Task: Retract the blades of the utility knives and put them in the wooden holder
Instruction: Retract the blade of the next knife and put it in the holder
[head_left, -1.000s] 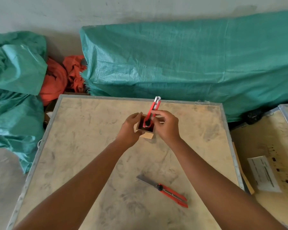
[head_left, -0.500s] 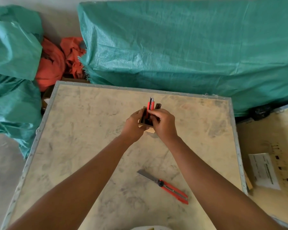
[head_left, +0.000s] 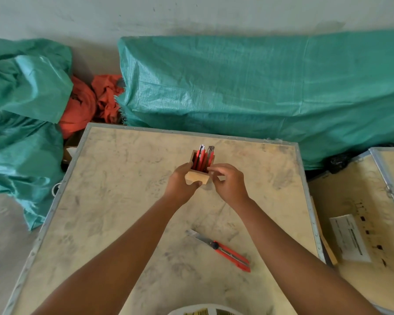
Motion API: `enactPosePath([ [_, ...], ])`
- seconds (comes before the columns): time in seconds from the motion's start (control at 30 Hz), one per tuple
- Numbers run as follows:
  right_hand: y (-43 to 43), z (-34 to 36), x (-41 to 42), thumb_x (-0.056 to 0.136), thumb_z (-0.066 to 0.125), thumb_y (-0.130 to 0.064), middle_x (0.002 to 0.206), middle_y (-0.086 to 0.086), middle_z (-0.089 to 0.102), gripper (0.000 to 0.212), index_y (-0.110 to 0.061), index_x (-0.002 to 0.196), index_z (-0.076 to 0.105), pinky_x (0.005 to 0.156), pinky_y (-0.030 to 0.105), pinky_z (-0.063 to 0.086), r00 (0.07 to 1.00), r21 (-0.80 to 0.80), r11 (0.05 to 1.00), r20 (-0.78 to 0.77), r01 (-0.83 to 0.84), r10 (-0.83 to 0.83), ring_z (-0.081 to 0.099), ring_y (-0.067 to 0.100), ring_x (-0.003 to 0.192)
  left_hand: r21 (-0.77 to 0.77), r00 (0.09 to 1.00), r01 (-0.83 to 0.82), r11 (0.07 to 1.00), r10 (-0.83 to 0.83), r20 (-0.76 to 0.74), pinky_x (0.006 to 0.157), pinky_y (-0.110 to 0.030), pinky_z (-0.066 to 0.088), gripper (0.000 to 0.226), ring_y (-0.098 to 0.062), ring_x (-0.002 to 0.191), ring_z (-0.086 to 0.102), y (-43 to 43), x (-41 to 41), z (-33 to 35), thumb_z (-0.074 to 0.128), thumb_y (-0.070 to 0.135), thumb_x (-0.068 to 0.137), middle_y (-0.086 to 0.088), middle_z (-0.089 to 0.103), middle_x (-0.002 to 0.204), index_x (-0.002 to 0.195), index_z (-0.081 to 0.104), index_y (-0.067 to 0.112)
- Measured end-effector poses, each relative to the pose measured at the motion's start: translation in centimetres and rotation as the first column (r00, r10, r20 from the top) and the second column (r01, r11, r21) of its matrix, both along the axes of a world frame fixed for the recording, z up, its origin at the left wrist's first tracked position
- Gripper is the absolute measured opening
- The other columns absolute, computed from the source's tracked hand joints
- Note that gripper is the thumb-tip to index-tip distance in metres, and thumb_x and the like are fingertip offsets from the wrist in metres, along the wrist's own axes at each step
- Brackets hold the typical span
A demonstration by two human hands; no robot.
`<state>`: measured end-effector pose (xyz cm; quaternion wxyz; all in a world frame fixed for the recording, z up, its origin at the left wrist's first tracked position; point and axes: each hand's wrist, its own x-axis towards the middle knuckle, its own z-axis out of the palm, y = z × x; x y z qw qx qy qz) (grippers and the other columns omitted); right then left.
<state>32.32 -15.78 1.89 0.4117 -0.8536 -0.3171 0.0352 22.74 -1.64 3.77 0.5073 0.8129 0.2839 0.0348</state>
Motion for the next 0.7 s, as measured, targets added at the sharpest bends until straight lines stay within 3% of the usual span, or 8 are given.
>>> enactPosePath([
  [0.17, -4.5, -0.9, -2.2, 0.082, 0.076, 0.005, 0.105, 0.009, 0.077, 0.028, -0.009, 0.106, 0.079, 0.085, 0.037, 0.062, 0.997, -0.064, 0.997, -0.078, -0.033, 0.028, 0.073, 0.024, 0.087, 0.039, 0.994, -0.075, 0.996, 0.078, -0.074, 0.108, -0.037, 0.043, 0.065, -0.019, 0.133, 0.048, -2.7, -4.1, -0.3, 0.078, 0.022, 0.081, -0.002, 0.051, 0.146, 0.14, 0.05, 0.019],
  [0.23, -6.3, -1.6, -3.1, 0.085, 0.076, 0.0, 0.108, 0.006, 0.077, 0.026, -0.013, 0.108, 0.079, 0.087, 0.038, 0.061, 0.988, -0.113, 0.992, -0.149, -0.049, 0.031, 0.073, 0.022, 0.087, 0.026, 0.991, -0.098, 0.995, 0.1, -0.089, 0.11, -0.041, 0.042, 0.067, -0.02, 0.134, 0.047, -4.4, -6.0, -0.7, 0.078, 0.025, 0.081, -0.002, 0.05, 0.148, 0.141, 0.049, 0.021],
  [0.43, -10.8, -2.7, -6.1, 0.09, 0.072, -0.004, 0.118, 0.006, 0.074, 0.03, -0.016, 0.117, 0.076, 0.088, 0.029, 0.057, 0.92, -0.242, 0.945, -0.375, -0.219, 0.117, 0.074, 0.023, 0.095, -0.083, 0.965, -0.215, 0.973, 0.198, -0.172, 0.107, -0.037, 0.045, 0.066, -0.021, 0.133, 0.048, -11.6, -11.3, -3.5, 0.078, 0.021, 0.081, -0.004, 0.051, 0.145, 0.141, 0.05, 0.019],
  [0.63, -12.4, -4.1, -7.6, 0.093, 0.062, -0.001, 0.125, 0.011, 0.072, 0.038, -0.018, 0.126, 0.072, 0.096, 0.025, 0.051, 0.844, -0.392, 0.812, -0.492, -0.433, 0.213, 0.07, 0.022, 0.111, -0.297, 0.901, -0.399, 0.868, 0.309, -0.306, 0.086, -0.034, 0.054, 0.07, -0.019, 0.119, 0.057, -19.7, -13.5, -6.8, 0.074, 0.017, 0.085, -0.004, 0.051, 0.142, 0.146, 0.04, 0.013],
  [0.7, -12.0, -4.7, -7.8, 0.095, 0.059, -0.003, 0.128, 0.01, 0.069, 0.041, -0.022, 0.129, 0.07, 0.101, 0.026, 0.05, 0.823, -0.428, 0.764, -0.52, -0.483, 0.229, 0.068, 0.023, 0.116, -0.375, 0.893, -0.432, 0.82, 0.33, -0.306, 0.082, -0.034, 0.053, 0.063, -0.018, 0.11, 0.057, -21.5, -13.4, -7.5, 0.071, 0.01, 0.086, 0.001, 0.056, 0.127, 0.143, 0.044, 0.009],
])
